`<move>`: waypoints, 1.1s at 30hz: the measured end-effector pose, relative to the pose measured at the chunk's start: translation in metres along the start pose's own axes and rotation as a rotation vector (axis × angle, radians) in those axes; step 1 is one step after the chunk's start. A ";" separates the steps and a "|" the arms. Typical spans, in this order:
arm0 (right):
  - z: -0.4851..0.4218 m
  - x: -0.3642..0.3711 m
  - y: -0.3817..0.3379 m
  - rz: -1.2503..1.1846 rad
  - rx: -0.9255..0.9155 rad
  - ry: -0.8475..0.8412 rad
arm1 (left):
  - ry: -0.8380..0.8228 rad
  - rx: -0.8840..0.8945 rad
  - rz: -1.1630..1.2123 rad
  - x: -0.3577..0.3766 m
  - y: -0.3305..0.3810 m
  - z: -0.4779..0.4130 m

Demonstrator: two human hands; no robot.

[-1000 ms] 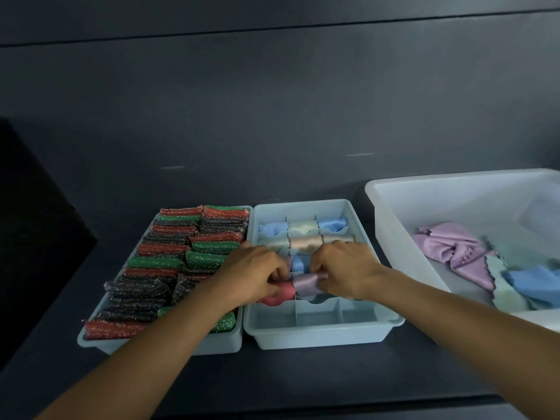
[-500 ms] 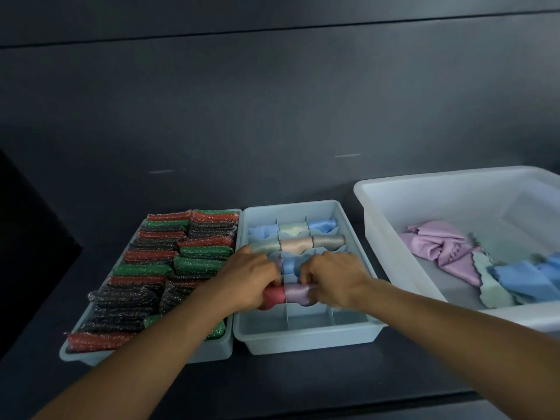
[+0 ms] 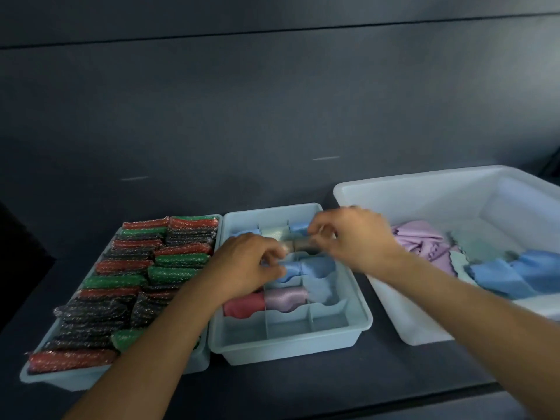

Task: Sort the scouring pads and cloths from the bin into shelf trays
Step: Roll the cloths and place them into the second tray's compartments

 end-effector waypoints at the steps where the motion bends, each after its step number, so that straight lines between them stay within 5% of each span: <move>1: -0.005 -0.020 0.022 -0.030 0.074 0.104 | 0.031 -0.023 0.122 0.000 0.005 -0.003; 3: -0.018 -0.039 0.081 0.010 0.232 0.157 | 0.067 -0.061 0.300 0.003 0.015 -0.010; 8: -0.024 0.013 0.200 0.392 0.366 -0.384 | 0.129 -0.158 0.641 0.013 0.037 -0.014; 14: -0.035 0.028 0.227 0.380 0.344 -0.302 | 0.156 -0.188 0.791 0.018 0.049 -0.019; 18: -0.042 0.015 0.229 0.085 0.414 -0.091 | 0.186 -0.201 0.843 0.012 0.048 -0.015; 22: -0.047 -0.020 0.197 -0.584 0.370 0.150 | 0.194 -0.172 0.815 0.007 0.056 -0.017; 26: -0.046 -0.067 0.131 -0.986 0.170 0.149 | 0.275 -0.084 0.724 -0.019 0.074 -0.035; 29: -0.042 -0.097 0.079 -1.163 0.005 0.103 | 0.444 -0.129 0.892 -0.053 0.072 -0.050; 33: -0.036 -0.098 0.034 -1.266 -0.044 -0.100 | 0.254 -0.206 1.101 -0.052 0.070 -0.055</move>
Point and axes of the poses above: each hand's wrist, its own z-axis away from the middle knuckle, its own x-axis out of the palm, y = z × x, the point moved 6 cm from there along -z, towards the middle knuckle, and after that the axes turned 4 degrees about y, right-handed, at the moved point
